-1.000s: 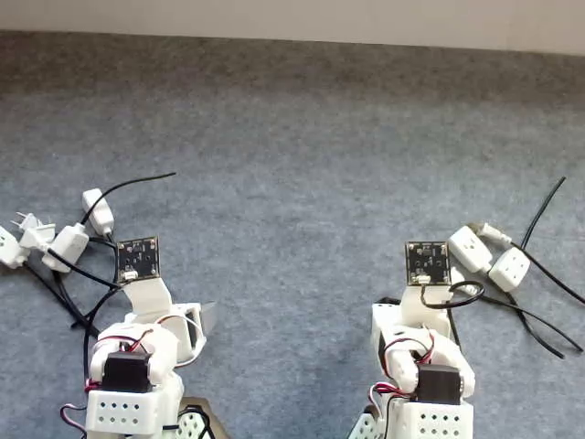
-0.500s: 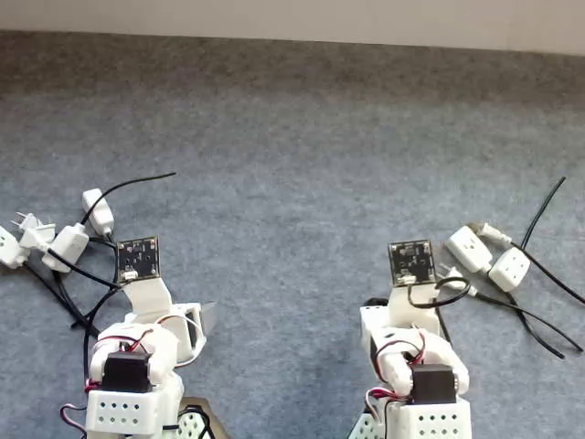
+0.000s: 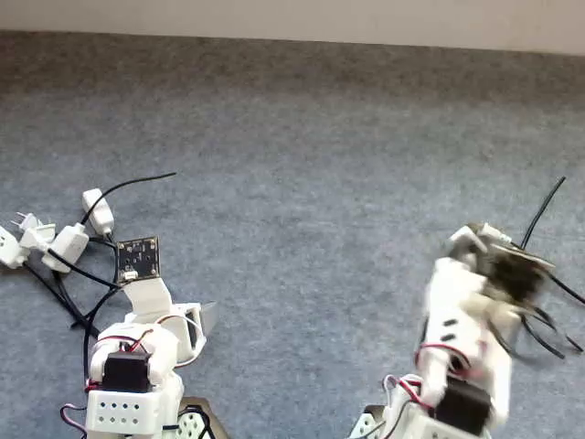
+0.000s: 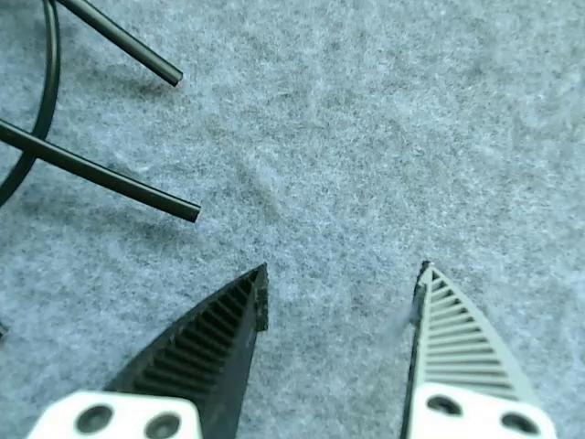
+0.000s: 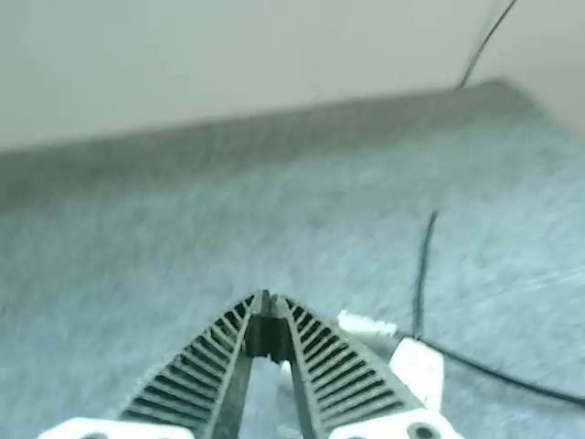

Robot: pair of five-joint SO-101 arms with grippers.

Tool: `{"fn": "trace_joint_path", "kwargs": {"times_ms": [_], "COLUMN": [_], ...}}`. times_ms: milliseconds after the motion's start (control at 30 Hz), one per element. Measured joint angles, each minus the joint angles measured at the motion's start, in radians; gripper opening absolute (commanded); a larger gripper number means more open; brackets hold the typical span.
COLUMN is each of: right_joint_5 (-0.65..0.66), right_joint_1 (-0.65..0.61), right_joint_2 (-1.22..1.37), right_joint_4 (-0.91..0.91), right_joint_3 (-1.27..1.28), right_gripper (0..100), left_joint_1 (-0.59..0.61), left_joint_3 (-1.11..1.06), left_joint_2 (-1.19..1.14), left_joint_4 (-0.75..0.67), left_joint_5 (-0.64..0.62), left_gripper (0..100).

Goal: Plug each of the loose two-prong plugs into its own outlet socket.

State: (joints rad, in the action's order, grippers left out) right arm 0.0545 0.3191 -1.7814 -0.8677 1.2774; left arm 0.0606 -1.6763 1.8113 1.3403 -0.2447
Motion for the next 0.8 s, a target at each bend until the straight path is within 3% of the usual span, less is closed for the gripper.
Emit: {"fn": "trace_joint_path", "kwargs": {"times_ms": [200, 367, 533, 800], "right_joint_5": [0.015, 0.015, 0.015, 0.015], "right_joint_1": [0.184, 0.212, 0.229, 0.282], "right_joint_2": [0.31, 0.764, 1.201, 1.597], "right_joint_4": [-0.029, -0.078, -0.086, -0.086], "right_joint_3": [-0.233, -0.391, -0.514, -0.733], "right_gripper": [0.9, 1.7, 14.4, 16.2], "left_joint_1": [0.0, 0.0, 0.0, 0.0], "left_joint_3": [0.0, 0.0, 0.0, 0.0], "left_joint_2": [0.0, 0.0, 0.0, 0.0], "left_joint_4": [0.0, 0.0, 0.0, 0.0], "left_joint_5": [0.0, 0.0, 0.0, 0.0], "left_gripper": [26, 26, 26, 26]}}
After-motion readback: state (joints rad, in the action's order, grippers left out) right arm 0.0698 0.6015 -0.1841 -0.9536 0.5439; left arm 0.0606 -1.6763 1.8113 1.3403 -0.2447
